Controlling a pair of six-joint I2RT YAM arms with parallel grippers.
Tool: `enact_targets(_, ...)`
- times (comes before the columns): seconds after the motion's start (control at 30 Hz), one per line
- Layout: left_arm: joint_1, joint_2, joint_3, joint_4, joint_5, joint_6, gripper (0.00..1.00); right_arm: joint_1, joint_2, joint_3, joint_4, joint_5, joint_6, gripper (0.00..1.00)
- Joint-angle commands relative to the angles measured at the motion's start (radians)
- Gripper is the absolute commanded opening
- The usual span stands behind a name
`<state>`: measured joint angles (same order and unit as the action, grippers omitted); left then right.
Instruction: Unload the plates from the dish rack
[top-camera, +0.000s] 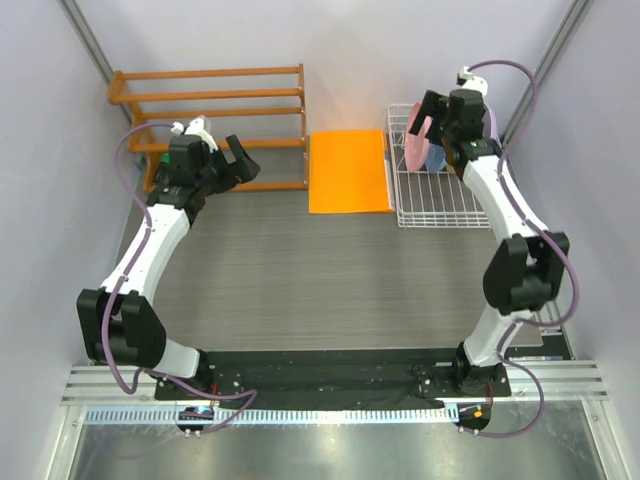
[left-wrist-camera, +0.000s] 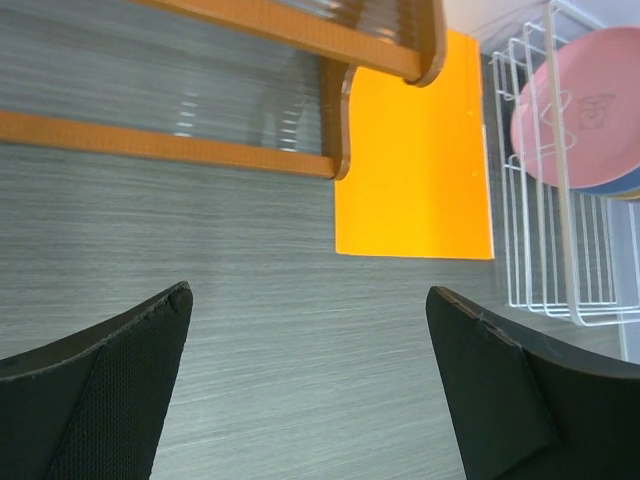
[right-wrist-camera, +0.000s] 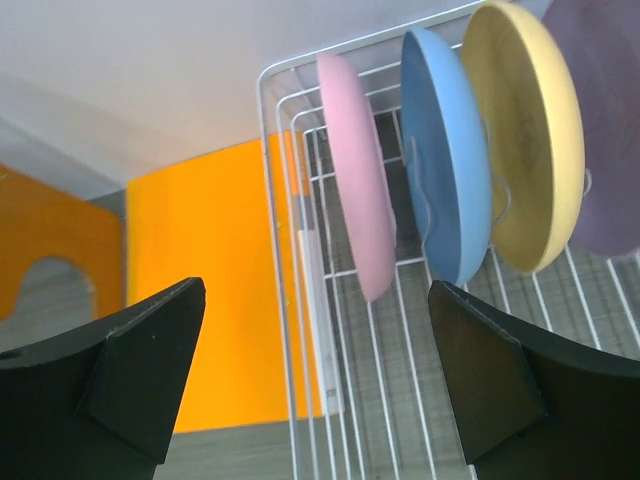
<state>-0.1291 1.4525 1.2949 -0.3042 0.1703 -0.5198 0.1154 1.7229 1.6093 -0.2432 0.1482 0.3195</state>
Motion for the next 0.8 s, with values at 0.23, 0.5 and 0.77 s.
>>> enact_targets(0.23, -0.161, 0.012, -0.028, 0.109, -0.36, 0.087, 0.99, 0.021, 0.317, 0.488, -0.199, 0.177, -0.197, 0.88)
enact_targets(0.5, -0.205, 0.052, -0.019, 0.125, -0.394, 0.093, 0.99, 0.069, 0.415, 0.575, -0.215, 0.292, -0.29, 0.79)
enact_targets(0.77, -0.205, 0.052, -0.028, 0.123, -0.399, 0.103, 0.99, 0.102, 0.501, 0.635, -0.237, 0.451, -0.391, 0.72)
